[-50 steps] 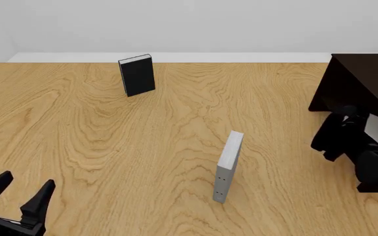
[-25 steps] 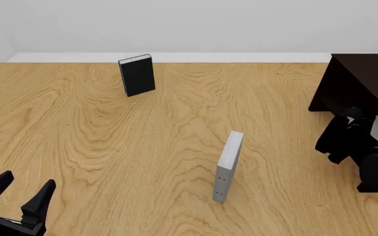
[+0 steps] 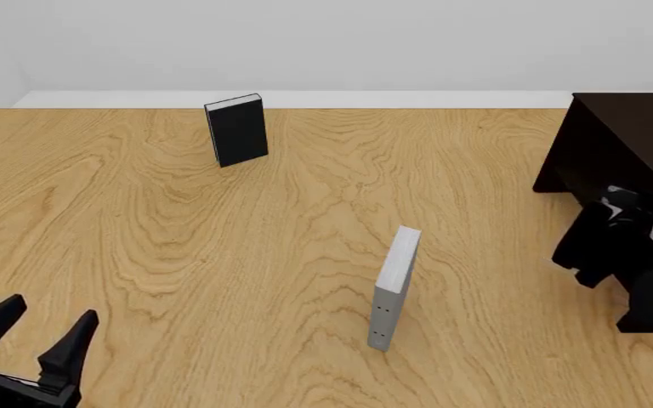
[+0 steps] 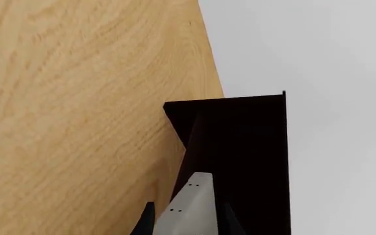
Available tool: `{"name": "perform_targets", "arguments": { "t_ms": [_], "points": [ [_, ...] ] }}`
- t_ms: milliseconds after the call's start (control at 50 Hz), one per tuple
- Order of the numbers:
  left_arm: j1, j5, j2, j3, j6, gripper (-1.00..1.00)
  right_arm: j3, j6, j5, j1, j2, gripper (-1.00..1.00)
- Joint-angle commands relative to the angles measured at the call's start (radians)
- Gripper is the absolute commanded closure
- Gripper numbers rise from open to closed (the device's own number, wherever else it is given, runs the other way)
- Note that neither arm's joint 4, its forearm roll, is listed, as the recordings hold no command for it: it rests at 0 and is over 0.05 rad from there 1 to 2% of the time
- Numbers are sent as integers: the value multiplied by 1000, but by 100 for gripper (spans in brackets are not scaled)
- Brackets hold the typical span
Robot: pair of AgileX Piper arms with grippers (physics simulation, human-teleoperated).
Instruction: Pick up the book on the right and place it on the cabinet shelf.
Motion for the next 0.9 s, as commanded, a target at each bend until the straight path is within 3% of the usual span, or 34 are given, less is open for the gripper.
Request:
{"name": "perform_targets", "arguments": {
  "t_ms": [20,280,420,600,900],
  "points": [
    [-3,18,-29,0,-2,-100,10,-7,4,-84,6,-100],
    [-4,24,-33,0,0,-100,27,-10,-5,-106,-4,-100],
    [-6,-40,30,0,-2,-100,35,-11,-6,-113,-10,-100],
    [-6,26,-37,0,-2,-100,48,-11,-9,-123,-20,-100],
    [-6,31,-40,0,-2,-100,68,-13,-17,-140,-30,-100]
  ]
}}
